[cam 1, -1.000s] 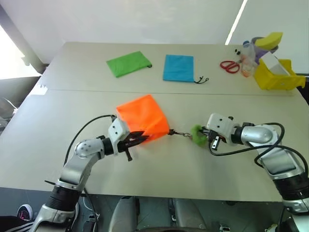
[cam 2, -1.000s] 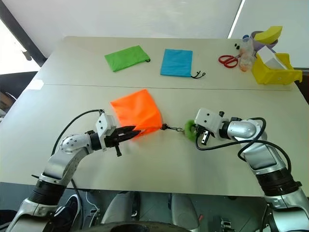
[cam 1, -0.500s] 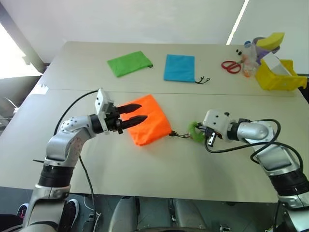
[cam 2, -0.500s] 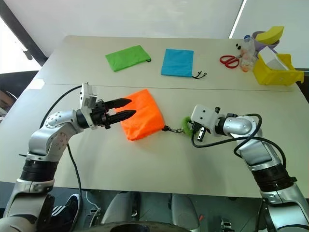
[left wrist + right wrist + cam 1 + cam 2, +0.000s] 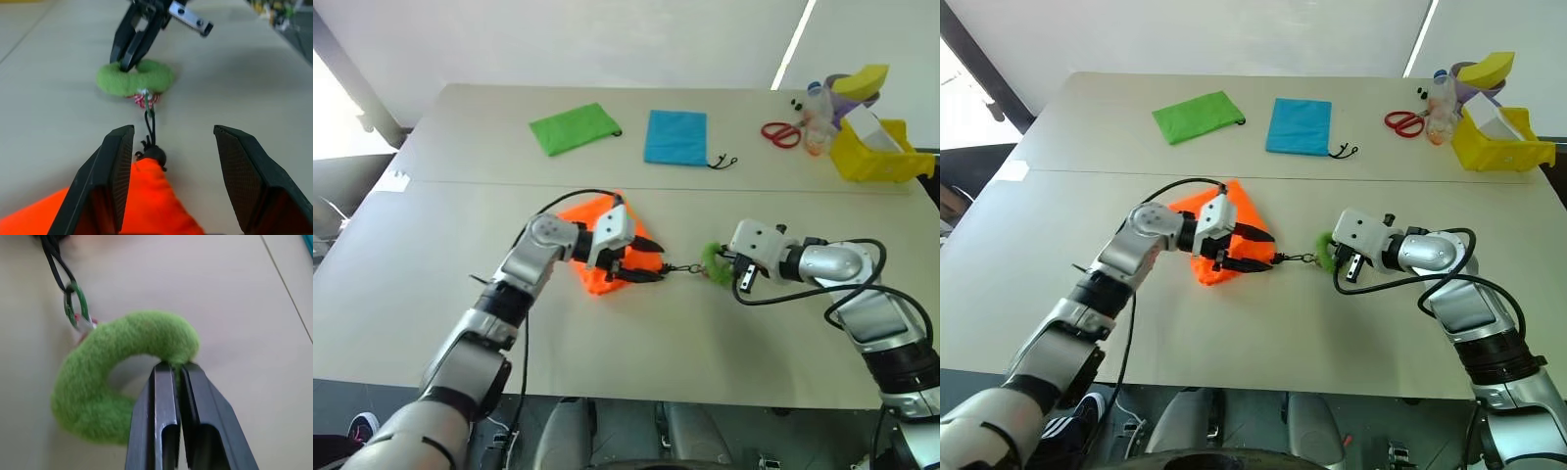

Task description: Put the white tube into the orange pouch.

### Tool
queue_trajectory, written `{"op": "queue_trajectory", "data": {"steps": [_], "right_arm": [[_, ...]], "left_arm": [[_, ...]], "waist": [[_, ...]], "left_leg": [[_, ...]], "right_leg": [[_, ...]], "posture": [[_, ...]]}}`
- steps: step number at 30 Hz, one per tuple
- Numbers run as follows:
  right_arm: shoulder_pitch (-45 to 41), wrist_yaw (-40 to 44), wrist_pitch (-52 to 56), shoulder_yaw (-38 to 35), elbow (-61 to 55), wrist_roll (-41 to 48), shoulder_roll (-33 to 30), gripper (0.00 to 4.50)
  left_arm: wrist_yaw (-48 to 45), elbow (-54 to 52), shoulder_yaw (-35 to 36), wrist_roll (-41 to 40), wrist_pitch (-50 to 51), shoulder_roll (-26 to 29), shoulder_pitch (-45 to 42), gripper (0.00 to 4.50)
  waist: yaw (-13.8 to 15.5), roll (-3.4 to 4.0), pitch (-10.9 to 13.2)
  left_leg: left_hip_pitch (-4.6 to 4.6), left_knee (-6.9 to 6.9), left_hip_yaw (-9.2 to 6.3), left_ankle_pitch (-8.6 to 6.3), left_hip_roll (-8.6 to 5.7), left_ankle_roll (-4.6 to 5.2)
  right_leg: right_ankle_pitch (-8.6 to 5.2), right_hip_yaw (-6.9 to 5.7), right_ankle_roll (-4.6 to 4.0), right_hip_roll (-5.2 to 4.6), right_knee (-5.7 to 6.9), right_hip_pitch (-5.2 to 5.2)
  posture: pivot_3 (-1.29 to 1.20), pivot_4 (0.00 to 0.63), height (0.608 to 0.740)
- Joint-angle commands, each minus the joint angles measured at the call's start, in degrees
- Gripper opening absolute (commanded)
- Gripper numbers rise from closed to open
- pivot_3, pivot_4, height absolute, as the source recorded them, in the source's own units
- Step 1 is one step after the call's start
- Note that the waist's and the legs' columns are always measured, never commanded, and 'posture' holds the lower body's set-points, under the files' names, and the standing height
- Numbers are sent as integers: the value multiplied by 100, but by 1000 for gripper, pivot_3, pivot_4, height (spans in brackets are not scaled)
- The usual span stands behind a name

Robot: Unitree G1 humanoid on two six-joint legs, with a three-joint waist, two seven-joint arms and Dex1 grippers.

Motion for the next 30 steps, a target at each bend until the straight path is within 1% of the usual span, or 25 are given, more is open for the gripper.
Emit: {"op": "queue_trajectory", "data": {"steps": [1, 6, 11, 14, 24, 26, 27, 30], "right_arm": [[-20, -122, -14, -44, -160, -73, 31, 0], [69, -174, -20, -46, -129, -199, -69, 0], [123, -222, 26, -34, -180, -237, -9, 0], [103, -283, 49, -48, -141, -274, 5, 0], [47, -312, -9, 37, 38, -378, -2, 0], [31, -317, -44, 43, 91, -396, -17, 0], [22, -318, -48, 46, 99, -398, -14, 0], [-39, -316, -39, 86, 117, -401, 34, 0]], "left_arm": [[-204, 616, -51, 321, -689, -133, -384, 2752], [-331, 1319, -37, 611, -1309, -358, -654, 2752], [-492, 1784, -85, 888, -1871, -414, -833, 2752], [-425, 2132, -14, 1012, -2213, -493, -1036, 2752], [-293, 2901, 1, 1429, -2764, -682, -1386, 2752], [-306, 3012, 37, 1450, -2730, -721, -1441, 2234], [-268, 3054, 54, 1470, -2745, -741, -1464, 1893], [-109, 3154, 148, 1468, -2801, -820, -1506, 424]], "waist": [[-7, 0, 0], [-2, 0, 0], [0, 0, 0], [-7, 0, 0], [-3, 0, 0], [-3, 0, 0], [-2, 0, 0], [-4, 0, 0]], "left_leg": [[-1, 0, 0, 0, 0, 0], [-3, -1, 0, 0, 0, 0], [-4, 0, 0, 0, 0, 0], [-3, 0, 0, 0, 0, 1], [-4, 0, -1, 1, 0, 1], [-3, 0, -1, 1, 0, 1], [-3, 0, -1, 1, 0, 2], [-3, 1, -1, 1, -1, 2]], "right_leg": [[0, 0, 0, 1, -1, -1], [-1, 0, 1, 1, -1, -4], [0, 0, 1, 0, -1, -3], [0, 0, 1, 0, 0, -2], [0, 0, 2, 1, 0, -3], [0, 0, 2, 1, 0, -3], [0, 0, 2, 1, 1, -3], [1, 0, 4, 1, 1, -2]], "posture": [[0, 150, 740], [0, 150, 740], [0, 150, 740], [0, 150, 740], [0, 150, 740], [0, 150, 740], [0, 150, 740], [0, 150, 740]]}}
